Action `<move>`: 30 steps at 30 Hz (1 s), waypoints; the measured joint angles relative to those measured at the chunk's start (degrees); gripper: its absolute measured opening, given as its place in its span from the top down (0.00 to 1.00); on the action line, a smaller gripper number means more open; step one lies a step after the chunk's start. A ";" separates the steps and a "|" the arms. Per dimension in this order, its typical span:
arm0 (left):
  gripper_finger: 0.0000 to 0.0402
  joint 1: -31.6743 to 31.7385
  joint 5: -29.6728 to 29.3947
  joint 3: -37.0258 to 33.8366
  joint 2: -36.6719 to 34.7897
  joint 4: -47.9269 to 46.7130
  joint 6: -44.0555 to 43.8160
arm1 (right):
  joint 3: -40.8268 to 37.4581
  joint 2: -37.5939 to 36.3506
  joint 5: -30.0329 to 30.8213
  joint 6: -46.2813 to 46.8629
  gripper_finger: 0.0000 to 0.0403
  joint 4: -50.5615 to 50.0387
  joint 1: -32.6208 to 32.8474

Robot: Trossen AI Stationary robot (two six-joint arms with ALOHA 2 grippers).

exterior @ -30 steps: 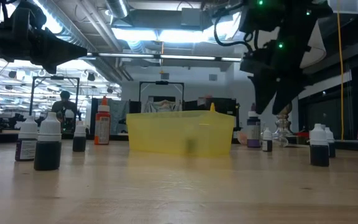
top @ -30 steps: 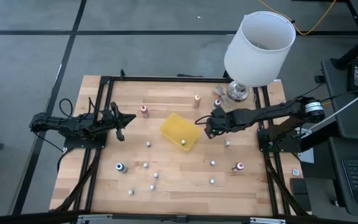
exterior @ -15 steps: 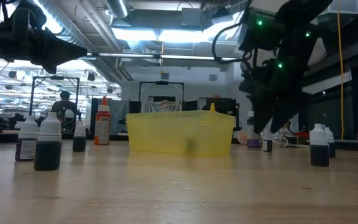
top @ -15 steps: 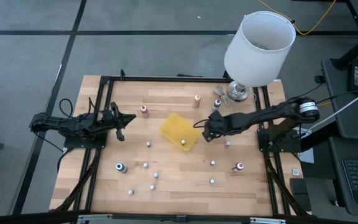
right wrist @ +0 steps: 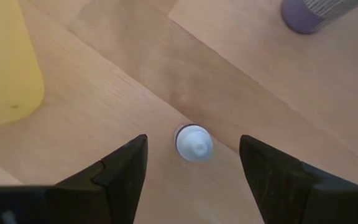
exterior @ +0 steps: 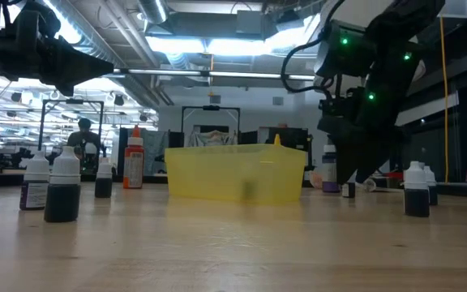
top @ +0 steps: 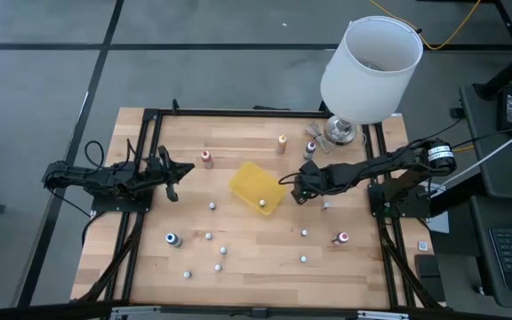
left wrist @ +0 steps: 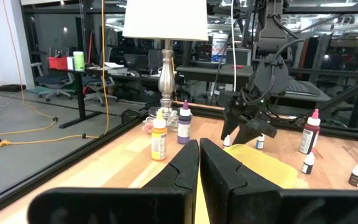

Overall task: Pick & Place food coloring
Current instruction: Put the small red food coloring bottle into the yellow bin

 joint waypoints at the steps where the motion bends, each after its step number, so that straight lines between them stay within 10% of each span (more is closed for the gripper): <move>1: 0.97 0.00 -0.01 0.01 0.00 0.00 0.00 | 0.00 0.00 0.00 -0.42 0.39 0.14 0.00; 30: 0.97 -0.01 -0.08 0.00 0.00 0.00 0.00 | 0.02 -0.09 -0.24 -4.19 0.84 2.55 0.00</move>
